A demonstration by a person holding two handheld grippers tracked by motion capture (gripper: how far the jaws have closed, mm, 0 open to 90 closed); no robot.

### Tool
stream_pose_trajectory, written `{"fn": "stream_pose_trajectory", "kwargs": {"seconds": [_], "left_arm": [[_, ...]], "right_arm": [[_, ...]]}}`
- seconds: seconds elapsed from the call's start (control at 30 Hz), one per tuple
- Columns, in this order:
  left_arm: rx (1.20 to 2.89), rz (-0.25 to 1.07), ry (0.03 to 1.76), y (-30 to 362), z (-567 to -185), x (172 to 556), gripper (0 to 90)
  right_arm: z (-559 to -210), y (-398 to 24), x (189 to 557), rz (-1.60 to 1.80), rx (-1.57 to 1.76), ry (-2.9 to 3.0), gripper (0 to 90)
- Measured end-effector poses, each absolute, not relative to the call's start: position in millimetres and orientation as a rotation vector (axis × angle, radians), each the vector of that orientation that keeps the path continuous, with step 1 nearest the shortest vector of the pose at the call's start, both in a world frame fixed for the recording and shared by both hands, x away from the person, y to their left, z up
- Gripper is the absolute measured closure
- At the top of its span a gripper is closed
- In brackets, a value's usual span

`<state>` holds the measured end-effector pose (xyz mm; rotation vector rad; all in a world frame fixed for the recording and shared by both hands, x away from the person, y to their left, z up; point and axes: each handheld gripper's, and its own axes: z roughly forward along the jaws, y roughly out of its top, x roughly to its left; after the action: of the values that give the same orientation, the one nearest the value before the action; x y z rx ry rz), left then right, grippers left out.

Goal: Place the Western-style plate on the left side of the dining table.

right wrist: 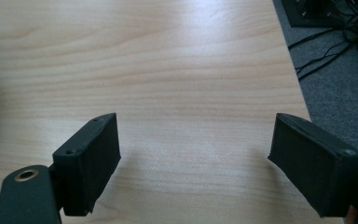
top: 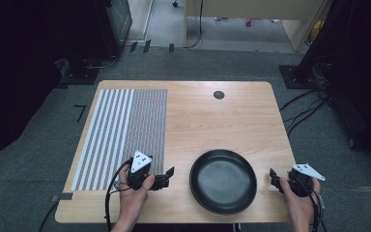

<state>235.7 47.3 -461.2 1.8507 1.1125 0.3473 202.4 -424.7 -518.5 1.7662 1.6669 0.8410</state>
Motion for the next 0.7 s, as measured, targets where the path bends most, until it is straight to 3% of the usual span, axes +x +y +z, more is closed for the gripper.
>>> {"fn": "stream_pose_trajectory", "kwargs": {"seconds": [0.7], "left_arm": [[1.888, 0.319, 1.094, 29, -470, 231, 8.7]], "right_arm": [[-490, -401, 196, 0.947, 1.740, 1.657, 16.8]]}}
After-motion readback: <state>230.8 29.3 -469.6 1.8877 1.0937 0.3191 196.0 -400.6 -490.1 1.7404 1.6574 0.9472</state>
